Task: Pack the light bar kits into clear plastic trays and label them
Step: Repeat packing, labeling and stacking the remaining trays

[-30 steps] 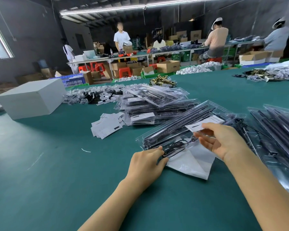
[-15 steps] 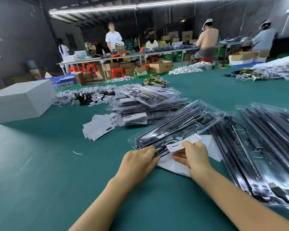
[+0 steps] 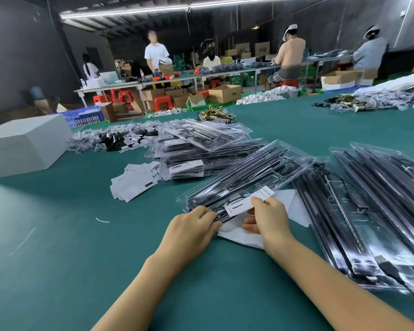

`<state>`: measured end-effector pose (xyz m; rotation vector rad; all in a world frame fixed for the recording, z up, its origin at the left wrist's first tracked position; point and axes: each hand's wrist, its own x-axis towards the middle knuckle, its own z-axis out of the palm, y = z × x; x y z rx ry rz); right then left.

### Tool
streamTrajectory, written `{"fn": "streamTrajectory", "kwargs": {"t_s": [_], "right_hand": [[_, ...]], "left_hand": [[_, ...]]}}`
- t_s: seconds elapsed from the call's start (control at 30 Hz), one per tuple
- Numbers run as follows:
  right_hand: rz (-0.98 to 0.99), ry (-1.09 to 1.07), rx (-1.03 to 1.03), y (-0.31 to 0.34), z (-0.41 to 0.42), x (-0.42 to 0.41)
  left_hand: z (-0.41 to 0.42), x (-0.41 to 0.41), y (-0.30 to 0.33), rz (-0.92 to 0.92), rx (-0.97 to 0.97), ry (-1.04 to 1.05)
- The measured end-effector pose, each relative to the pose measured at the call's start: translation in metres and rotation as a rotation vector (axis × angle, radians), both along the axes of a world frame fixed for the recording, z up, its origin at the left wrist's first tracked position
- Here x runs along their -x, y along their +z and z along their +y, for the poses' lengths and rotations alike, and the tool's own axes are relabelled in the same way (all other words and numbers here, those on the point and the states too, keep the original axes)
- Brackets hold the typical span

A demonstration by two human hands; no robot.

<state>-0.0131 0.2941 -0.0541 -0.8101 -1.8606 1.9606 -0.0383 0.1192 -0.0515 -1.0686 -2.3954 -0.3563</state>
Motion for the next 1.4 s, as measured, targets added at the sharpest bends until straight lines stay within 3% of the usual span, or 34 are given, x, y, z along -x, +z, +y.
{"fn": "streamTrajectory", "kwargs": {"t_s": [0.3,0.43,0.63,0.83,1.0,1.17,1.3,1.4], "right_hand": [[0.09,-0.114,0.17,0.002,0.005,-0.004],[0.086,-0.205,0.291,0.003,0.012,-0.005],[0.045,-0.06,0.185,0.007,0.015,-0.006],[0.023,0.153,0.238,0.007,0.007,-0.004],[0.037,0.163,0.243,0.002,0.009,-0.002],[0.025,0.161,0.061,0.003,0.01,0.004],[-0.04,0.272,0.079,0.007,0.015,0.005],[-0.052,0.287,-0.02,0.007,0.013,0.005]], "left_hand": [[-0.001,0.008,0.001,0.002,-0.088,0.002],[0.0,0.013,0.0,-0.094,-0.14,0.054],[-0.001,0.016,0.002,-0.196,-0.204,0.132],[0.0,0.015,0.003,-0.201,-0.215,0.125],[0.0,0.015,0.003,-0.197,-0.184,0.133],[0.0,0.013,0.004,-0.191,-0.169,0.133],[0.0,0.011,0.006,-0.182,-0.161,0.131],[0.0,0.012,0.006,-0.173,-0.152,0.129]]}}
